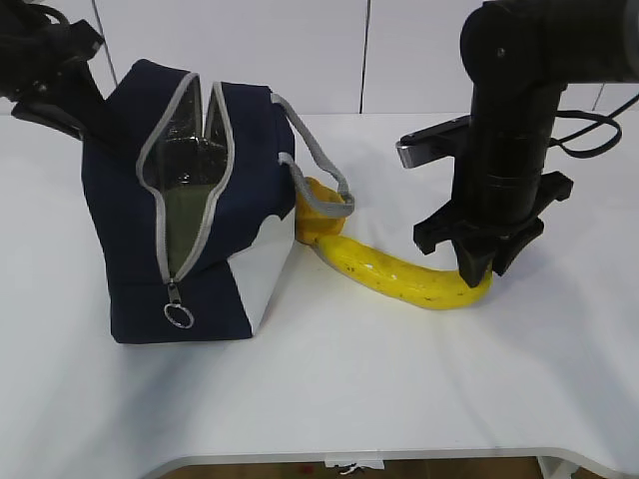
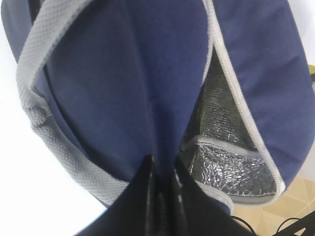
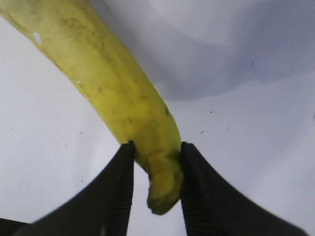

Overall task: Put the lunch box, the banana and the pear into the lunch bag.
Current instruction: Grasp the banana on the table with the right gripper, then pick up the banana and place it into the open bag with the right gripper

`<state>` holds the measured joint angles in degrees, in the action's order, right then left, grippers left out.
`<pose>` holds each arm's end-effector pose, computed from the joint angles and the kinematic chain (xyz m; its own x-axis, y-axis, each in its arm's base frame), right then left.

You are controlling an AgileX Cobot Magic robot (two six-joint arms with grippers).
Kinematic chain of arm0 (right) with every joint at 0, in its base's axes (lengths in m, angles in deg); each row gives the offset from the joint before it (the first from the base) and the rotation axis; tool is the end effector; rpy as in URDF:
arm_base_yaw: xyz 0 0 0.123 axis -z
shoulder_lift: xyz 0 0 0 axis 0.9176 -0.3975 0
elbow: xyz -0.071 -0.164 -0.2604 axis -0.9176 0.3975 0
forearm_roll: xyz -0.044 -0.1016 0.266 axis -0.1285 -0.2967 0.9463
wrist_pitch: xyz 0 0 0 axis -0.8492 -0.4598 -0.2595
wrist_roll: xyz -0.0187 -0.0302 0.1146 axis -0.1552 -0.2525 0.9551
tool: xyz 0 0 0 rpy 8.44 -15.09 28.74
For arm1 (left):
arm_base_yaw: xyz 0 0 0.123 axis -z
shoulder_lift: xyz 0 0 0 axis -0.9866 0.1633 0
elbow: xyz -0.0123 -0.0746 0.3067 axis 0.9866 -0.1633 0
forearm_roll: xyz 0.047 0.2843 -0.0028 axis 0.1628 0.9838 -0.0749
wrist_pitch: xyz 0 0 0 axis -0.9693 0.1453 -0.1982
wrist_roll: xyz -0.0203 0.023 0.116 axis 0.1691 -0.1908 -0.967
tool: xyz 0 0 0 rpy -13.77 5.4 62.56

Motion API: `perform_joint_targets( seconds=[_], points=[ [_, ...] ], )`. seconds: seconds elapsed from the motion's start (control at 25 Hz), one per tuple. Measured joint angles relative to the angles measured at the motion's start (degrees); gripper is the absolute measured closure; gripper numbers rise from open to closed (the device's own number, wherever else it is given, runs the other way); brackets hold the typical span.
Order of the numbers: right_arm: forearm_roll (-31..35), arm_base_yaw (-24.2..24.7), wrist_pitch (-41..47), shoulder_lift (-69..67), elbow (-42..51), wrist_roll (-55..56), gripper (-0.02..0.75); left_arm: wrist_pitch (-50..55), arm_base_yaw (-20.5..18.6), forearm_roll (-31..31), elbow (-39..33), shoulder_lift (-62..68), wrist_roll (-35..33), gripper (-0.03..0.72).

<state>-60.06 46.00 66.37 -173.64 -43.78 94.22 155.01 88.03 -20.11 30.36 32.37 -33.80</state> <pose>0.4009 0.1365 0.1968 -0.9487 -0.3162 0.0000 -0.3143 0.9431 -0.1089 0.4071 -0.1126 0.3096 -0.9258 0.1916 -0.3258 0.3293 0.8321 -0.4463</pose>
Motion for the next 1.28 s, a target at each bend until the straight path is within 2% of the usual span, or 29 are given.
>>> perform_joint_targets(
  seconds=[0.2, 0.36, 0.8, 1.28],
  points=[
    [0.12, 0.00, 0.21, 0.00, 0.00, 0.00, 0.552, 0.00, 0.00, 0.00, 0.00, 0.00, 0.00, 0.679],
    [0.12, 0.00, 0.21, 0.00, -0.48, 0.00, 0.565, 0.00, 0.00, 0.00, 0.00, 0.00, 0.00, 0.679],
    [3.64, 0.00, 0.61, 3.66, -2.18, 0.00, 0.576, 0.00, 0.00, 0.00, 0.00, 0.00, 0.00, 0.679],
    [4.02, 0.00, 0.67, 9.85, 0.23, 0.00, 0.579, 0.00, 0.00, 0.04, 0.00, 0.00, 0.00, 0.679]
  ],
)
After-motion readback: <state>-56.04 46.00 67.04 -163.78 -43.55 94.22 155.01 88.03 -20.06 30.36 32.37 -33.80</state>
